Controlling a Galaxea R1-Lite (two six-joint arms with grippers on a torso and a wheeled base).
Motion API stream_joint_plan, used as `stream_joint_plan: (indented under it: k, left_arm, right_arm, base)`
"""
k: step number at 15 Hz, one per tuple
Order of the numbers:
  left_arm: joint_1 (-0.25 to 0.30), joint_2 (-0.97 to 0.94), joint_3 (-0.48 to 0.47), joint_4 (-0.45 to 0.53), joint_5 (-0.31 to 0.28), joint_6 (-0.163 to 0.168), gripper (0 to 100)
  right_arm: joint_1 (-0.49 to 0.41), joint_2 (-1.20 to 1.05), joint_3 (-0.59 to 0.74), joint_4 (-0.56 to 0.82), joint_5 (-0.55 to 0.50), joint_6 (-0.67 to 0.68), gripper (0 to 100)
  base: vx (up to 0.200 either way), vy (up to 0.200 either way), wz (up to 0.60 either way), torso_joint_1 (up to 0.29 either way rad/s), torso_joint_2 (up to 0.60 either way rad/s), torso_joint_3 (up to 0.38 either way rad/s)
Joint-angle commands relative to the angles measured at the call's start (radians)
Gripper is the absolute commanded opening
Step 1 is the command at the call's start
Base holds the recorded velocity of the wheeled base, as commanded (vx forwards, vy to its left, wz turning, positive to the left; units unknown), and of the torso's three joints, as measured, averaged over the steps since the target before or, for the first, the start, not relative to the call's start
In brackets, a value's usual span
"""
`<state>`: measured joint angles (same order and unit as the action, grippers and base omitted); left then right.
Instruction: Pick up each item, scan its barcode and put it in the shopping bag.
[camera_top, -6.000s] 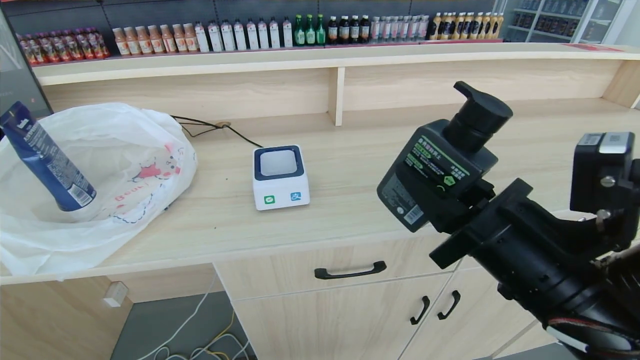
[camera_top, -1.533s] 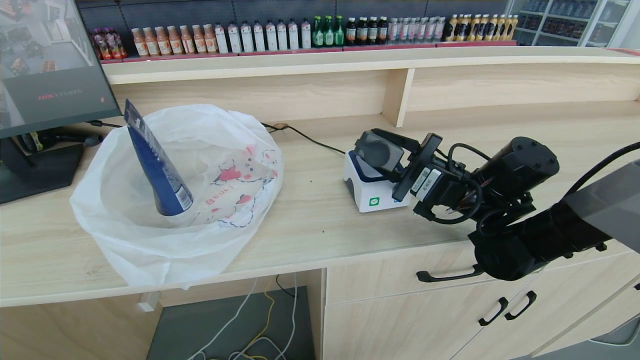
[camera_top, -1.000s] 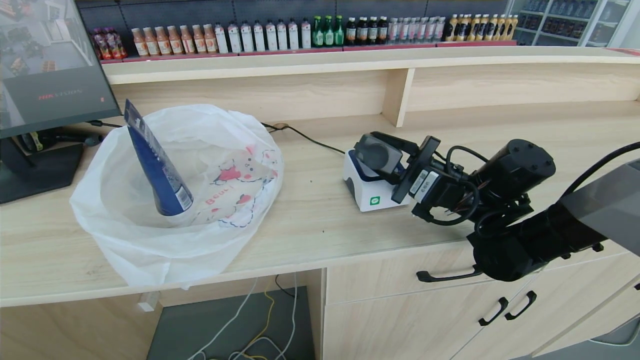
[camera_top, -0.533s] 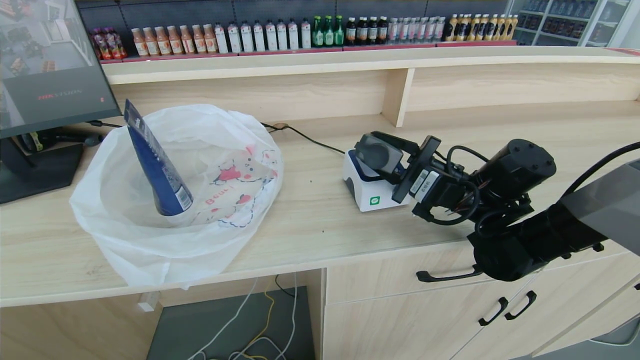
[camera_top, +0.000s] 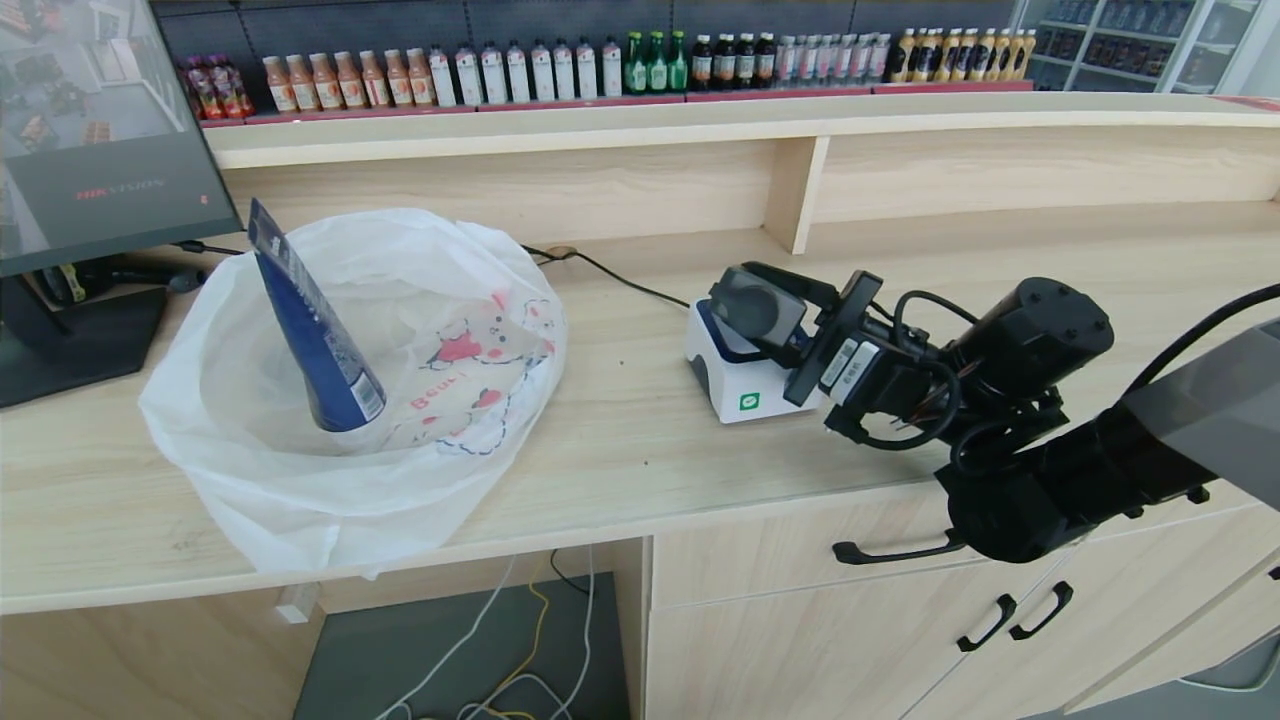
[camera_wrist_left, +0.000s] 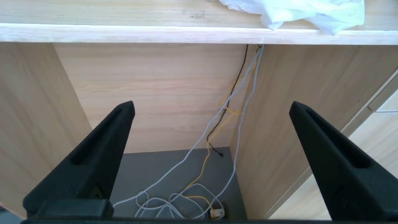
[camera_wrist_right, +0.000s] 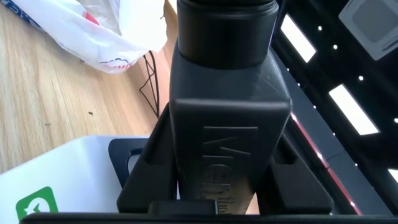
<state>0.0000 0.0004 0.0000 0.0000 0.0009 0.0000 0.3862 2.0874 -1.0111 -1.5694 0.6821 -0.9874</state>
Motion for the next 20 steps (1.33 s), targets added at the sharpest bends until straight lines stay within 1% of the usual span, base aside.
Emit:
stream_joint_plan:
  k: [1,5,8,9,13,14,16,17,18,19,20]
  left_arm:
    - [0.000,0.000,0.000,0.000,-0.001,0.000,100]
    - [0.000,0.000,0.000,0.000,0.001,0.000,100]
    - [0.000,0.000,0.000,0.000,0.001,0.000,100]
    - [0.000,0.000,0.000,0.000,0.001,0.000,100]
    - [0.000,0.000,0.000,0.000,0.001,0.000,100]
    - [0.000,0.000,0.000,0.000,-0.001,0.000,100]
    - [0.000,0.000,0.000,0.000,0.001,0.000,100]
    - [0.000,0.000,0.000,0.000,-0.001,0.000,100]
    - [0.000,0.000,0.000,0.000,-0.001,0.000,100]
    - [0.000,0.000,0.000,0.000,-0.001,0.000,100]
    - [0.000,0.000,0.000,0.000,-0.001,0.000,100]
  right_arm:
    - [0.010,-0.007,0.000,-0.001,0.000,0.001,0]
    - [0.056,-0.060,0.023,-0.001,-0.010,0.029,0]
    - [0.062,-0.135,0.054,-0.001,-0.046,0.076,0]
    - [0.074,-0.172,0.080,-0.001,-0.075,0.102,0]
    - [0.155,-0.302,0.190,-0.001,-0.194,0.182,0]
    - [0.194,-0.369,0.246,-0.001,-0.274,0.228,0]
    - [0.284,-0.434,0.309,-0.001,-0.412,0.314,0]
    - [0.315,-0.449,0.328,-0.001,-0.458,0.340,0]
    - [0.321,-0.469,0.345,-0.001,-0.493,0.360,0]
    - [0.324,-0.483,0.350,-0.001,-0.506,0.371,0]
    - [0.367,-0.514,0.353,-0.001,-0.556,0.403,0]
  base:
    - [0.000,0.000,0.00,0.000,0.00,0.000]
    - [0.000,0.000,0.00,0.000,0.00,0.000]
    - [0.000,0.000,0.00,0.000,0.00,0.000]
    - [0.000,0.000,0.00,0.000,0.00,0.000]
    - [0.000,0.000,0.00,0.000,0.00,0.000]
    - [0.000,0.000,0.00,0.000,0.00,0.000]
    - [0.000,0.000,0.00,0.000,0.00,0.000]
    - [0.000,0.000,0.00,0.000,0.00,0.000]
    - [0.000,0.000,0.00,0.000,0.00,0.000]
    - [0.000,0.000,0.00,0.000,0.00,0.000]
    - [0.000,0.000,0.00,0.000,0.00,0.000]
